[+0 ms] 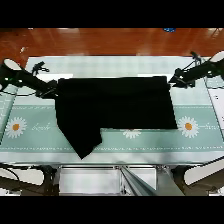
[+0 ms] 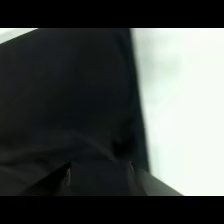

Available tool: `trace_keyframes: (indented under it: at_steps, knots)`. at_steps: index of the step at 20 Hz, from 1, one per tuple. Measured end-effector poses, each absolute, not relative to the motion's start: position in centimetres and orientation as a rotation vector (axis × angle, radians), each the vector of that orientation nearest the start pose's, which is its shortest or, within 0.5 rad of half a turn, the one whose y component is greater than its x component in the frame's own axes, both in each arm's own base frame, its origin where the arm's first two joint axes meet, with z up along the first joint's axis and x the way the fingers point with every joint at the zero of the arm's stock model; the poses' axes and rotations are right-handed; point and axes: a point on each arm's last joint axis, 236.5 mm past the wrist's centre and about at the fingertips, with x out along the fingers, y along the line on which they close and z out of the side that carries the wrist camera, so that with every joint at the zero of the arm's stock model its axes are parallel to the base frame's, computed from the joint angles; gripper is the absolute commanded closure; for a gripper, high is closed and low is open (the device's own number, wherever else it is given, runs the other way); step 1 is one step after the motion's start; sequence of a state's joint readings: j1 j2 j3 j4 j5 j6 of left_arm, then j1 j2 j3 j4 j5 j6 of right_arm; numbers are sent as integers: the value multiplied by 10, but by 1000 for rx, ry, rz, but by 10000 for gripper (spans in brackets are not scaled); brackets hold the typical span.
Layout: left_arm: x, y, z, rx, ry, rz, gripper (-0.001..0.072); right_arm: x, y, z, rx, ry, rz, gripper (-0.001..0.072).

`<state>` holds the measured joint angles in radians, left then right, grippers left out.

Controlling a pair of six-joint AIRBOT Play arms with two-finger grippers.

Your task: Fold the shirts.

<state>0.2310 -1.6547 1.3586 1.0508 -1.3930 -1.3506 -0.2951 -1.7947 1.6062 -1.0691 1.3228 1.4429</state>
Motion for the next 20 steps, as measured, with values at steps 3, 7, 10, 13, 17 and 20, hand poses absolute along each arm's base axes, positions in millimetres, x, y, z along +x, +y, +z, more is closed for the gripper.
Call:
trace_keyframes:
  at_steps: [3, 7, 10, 13, 17, 20]
  knots:
    - [373, 4, -27, -572, 1539, -251, 200, 446, -67, -8, 555, 1355, 70, 306]
    - [310, 34, -23, -693, 1518, -145, 200, 388, -92, -1, 610, 1317, -43, 306]
    - [257, 30, -42, -850, 1506, -101, 200, 339, -74, -25, 689, 1281, -44, 306]
    - [217, 7, -63, -965, 1524, -123, 200, 306, -50, -43, 754, 1241, -28, 306]
    - [194, -21, -81, -992, 1563, -158, 200, 285, -32, -54, 793, 1237, -10, 306]
    - [193, -44, -92, -943, 1580, -188, 200, 280, -26, -55, 807, 1239, 1, 306]
